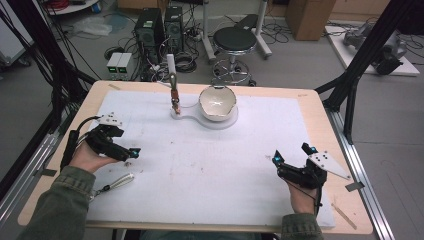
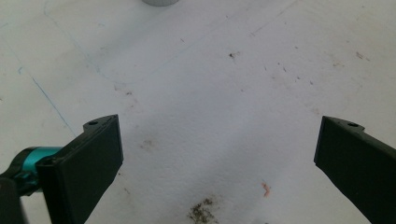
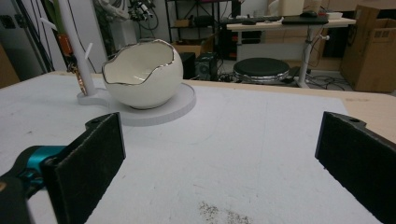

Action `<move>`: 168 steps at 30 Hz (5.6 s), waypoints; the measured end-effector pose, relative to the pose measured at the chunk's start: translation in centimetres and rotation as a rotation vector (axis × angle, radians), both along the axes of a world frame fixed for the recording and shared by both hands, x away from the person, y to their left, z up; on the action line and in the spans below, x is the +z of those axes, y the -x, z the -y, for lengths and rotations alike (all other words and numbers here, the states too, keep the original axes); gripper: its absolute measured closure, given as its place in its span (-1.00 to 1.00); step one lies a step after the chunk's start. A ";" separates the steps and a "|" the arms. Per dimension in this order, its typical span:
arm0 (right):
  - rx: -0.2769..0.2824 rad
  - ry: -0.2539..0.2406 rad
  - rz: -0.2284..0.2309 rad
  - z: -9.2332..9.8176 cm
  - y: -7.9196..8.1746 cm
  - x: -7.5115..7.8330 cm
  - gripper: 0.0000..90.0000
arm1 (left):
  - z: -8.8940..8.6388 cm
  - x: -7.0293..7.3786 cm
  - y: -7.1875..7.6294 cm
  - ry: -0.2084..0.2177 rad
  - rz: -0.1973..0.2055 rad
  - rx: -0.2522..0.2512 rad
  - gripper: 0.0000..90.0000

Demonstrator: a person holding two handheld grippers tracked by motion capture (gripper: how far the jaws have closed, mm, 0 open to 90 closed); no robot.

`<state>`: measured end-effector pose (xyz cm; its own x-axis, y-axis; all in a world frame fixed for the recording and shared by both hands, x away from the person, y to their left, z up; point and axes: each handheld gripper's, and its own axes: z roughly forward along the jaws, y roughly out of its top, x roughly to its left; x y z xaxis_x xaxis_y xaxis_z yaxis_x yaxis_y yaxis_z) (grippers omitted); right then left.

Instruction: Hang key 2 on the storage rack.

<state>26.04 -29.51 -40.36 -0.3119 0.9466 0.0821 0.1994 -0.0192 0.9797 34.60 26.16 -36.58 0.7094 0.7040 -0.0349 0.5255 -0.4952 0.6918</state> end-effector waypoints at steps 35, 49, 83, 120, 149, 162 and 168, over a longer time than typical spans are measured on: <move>-0.009 0.003 0.001 0.0 0.1 -0.1 -0.99 | -2.7 -4.4 4.8 -0.012 -0.099 -0.028 -0.93; -0.004 0.001 -0.008 0.0 0.0 -0.1 -0.99 | -3.1 -5.6 5.7 -0.003 -0.137 -0.103 -0.52; -0.004 0.001 -0.021 0.0 -0.1 -0.2 -0.99 | -3.4 -4.7 5.8 -0.029 -0.100 -0.081 0.65; -0.003 -0.006 -0.027 0.0 -0.1 -0.2 -0.99 | -3.6 3.2 3.1 -0.015 0.111 -0.054 0.65; -0.003 -0.003 -0.021 0.1 -0.2 -0.2 -0.99 | -3.3 6.0 -2.4 0.116 0.143 0.090 0.65; -0.004 -0.002 -0.023 0.1 -0.2 -0.2 -0.99 | -3.0 6.7 -4.4 0.092 0.146 0.157 0.65; -0.002 -0.004 -0.025 0.1 -0.2 -0.2 -0.99 | -2.6 7.7 -5.2 0.077 0.165 0.172 0.65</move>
